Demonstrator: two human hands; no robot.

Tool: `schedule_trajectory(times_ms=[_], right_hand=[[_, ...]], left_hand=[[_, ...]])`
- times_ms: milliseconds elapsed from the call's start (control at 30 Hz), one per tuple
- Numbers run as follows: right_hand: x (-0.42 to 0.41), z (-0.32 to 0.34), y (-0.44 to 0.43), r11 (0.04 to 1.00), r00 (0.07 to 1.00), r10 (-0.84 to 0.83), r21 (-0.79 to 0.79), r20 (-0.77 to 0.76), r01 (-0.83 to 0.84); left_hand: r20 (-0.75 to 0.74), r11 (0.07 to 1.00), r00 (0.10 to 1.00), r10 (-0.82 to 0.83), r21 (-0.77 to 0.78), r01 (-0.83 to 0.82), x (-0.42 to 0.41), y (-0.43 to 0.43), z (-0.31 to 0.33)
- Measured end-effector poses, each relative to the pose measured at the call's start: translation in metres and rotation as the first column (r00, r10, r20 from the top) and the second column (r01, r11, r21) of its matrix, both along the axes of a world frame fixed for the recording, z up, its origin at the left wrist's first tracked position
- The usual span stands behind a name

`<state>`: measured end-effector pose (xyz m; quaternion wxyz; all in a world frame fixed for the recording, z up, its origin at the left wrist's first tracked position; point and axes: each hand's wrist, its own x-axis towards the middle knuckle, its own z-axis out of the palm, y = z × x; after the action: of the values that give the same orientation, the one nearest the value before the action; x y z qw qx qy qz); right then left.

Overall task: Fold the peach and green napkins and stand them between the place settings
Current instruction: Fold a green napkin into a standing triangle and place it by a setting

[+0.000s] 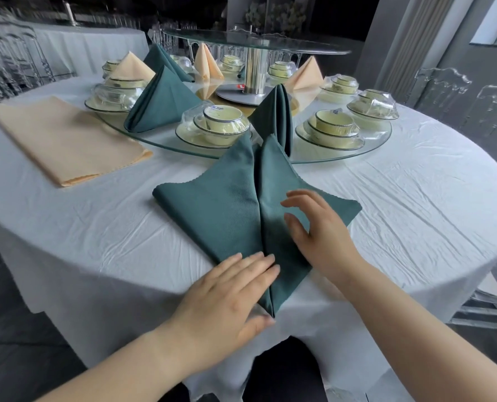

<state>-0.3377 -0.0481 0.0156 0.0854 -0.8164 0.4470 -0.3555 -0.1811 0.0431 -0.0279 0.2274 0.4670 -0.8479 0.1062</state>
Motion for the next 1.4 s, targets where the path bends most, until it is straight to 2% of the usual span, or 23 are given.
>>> schedule_trajectory(times_ms=[133, 267, 367, 467, 533, 567, 600, 667, 767, 867, 1000, 1133, 1233, 1333, 1400], right_hand=[[-0.004, -0.020, 0.021, 0.980, 0.969, 0.199, 0.058, -0.147, -0.193], [-0.014, -0.016, 0.007, 0.972, 0.904, 0.232, 0.065, -0.360, -0.224], [-0.043, -0.008, -0.025, 0.982, 0.915, 0.164, 0.153, -0.369, -0.114], [-0.079, 0.000, -0.057, 0.972, 0.941, -0.046, 0.201, -0.336, 0.119], [-0.096, 0.003, -0.065, 0.954, 0.916, -0.197, 0.147, -0.349, 0.262], [-0.099, 0.006, -0.062, 0.957, 0.919, -0.234, 0.088, -0.318, 0.275], [-0.100, 0.009, -0.056, 0.970, 0.938, -0.218, 0.049, -0.269, 0.239], [-0.093, 0.015, -0.034, 0.996, 0.972, -0.040, 0.074, -0.230, 0.059], [-0.075, 0.012, 0.000, 0.969, 0.907, 0.242, 0.135, -0.345, -0.207], [-0.063, 0.006, 0.009, 0.967, 0.830, 0.235, 0.039, -0.506, -0.250], [-0.045, 0.005, 0.010, 0.954, 0.814, 0.176, -0.108, -0.553, -0.279], [-0.025, 0.005, 0.015, 0.949, 0.846, 0.191, -0.127, -0.498, -0.289], [-0.019, 0.016, 0.018, 0.963, 0.915, 0.186, -0.117, -0.358, -0.241], [-0.014, 0.039, 0.025, 0.968, 0.973, 0.169, -0.158, -0.158, -0.193], [-0.008, 0.063, 0.037, 0.977, 0.985, 0.173, -0.124, -0.013, -0.173]], left_hand=[[-0.064, 0.997, 0.998, -0.024, -0.069, 0.020, -0.005, -0.004, -0.001], [-0.083, 0.994, 0.996, -0.042, -0.102, 0.034, -0.005, -0.008, 0.003], [-0.065, 0.995, 0.996, -0.054, -0.090, 0.048, -0.003, -0.010, 0.006], [-0.041, 0.996, 0.997, -0.064, -0.060, 0.061, -0.001, -0.010, 0.008], [-0.034, 0.996, 0.996, -0.082, -0.049, 0.080, 0.000, -0.011, 0.010], [-0.036, 0.994, 0.994, -0.100, -0.039, 0.099, 0.002, -0.012, 0.013], [-0.038, 0.993, 0.992, -0.121, -0.023, 0.120, 0.003, -0.013, 0.016], [-0.041, 0.988, 0.987, -0.156, 0.015, 0.157, 0.007, -0.018, 0.026], [-0.024, 0.984, 0.985, -0.168, 0.048, 0.169, 0.011, -0.026, 0.035], [-0.026, 0.994, 0.994, -0.103, 0.032, 0.104, 0.018, -0.031, 0.035], [-0.058, 0.998, 0.997, -0.047, 0.044, 0.050, 0.022, -0.037, 0.037], [-0.099, 0.996, 0.994, -0.055, 0.064, 0.062, 0.021, -0.040, 0.046], [-0.155, 0.996, 0.986, -0.062, 0.049, 0.070, 0.025, -0.039, 0.059], [-0.317, 0.994, 0.946, -0.074, 0.056, 0.097, 0.030, -0.035, 0.082], [-0.455, 0.981, 0.890, -0.029, 0.158, 0.112, 0.028, -0.024, 0.109]])
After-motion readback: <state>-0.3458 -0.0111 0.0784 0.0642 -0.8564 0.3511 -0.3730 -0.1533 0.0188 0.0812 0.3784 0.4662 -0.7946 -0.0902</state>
